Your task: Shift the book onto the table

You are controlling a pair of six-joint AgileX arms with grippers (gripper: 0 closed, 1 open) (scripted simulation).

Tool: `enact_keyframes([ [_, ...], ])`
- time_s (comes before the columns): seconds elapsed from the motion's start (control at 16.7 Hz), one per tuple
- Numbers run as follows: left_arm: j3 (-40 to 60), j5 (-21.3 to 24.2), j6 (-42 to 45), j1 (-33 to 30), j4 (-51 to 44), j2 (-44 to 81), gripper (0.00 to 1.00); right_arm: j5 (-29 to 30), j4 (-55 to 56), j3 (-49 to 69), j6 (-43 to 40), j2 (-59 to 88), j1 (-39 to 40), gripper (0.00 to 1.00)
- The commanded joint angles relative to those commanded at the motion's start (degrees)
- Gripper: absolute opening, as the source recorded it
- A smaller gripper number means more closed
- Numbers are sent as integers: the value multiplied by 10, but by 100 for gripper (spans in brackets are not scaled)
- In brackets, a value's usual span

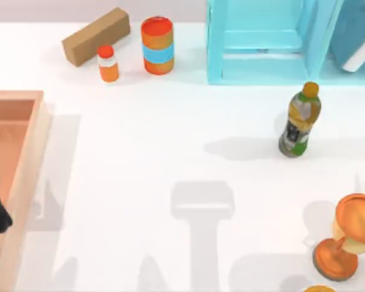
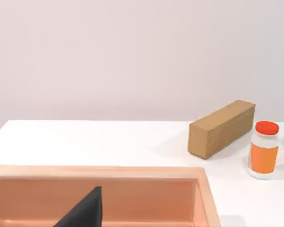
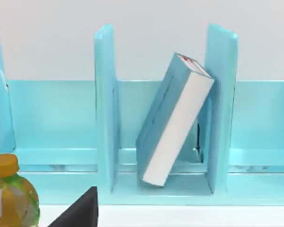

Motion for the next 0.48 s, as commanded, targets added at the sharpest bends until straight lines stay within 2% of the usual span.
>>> enact_keyframes([
  [0.24,0,0,0,0,0,0,100,-2,9,38,5,10,-5,100],
  [0.48,0,0,0,0,0,0,100,-11,48,137,38,118,-15,100],
])
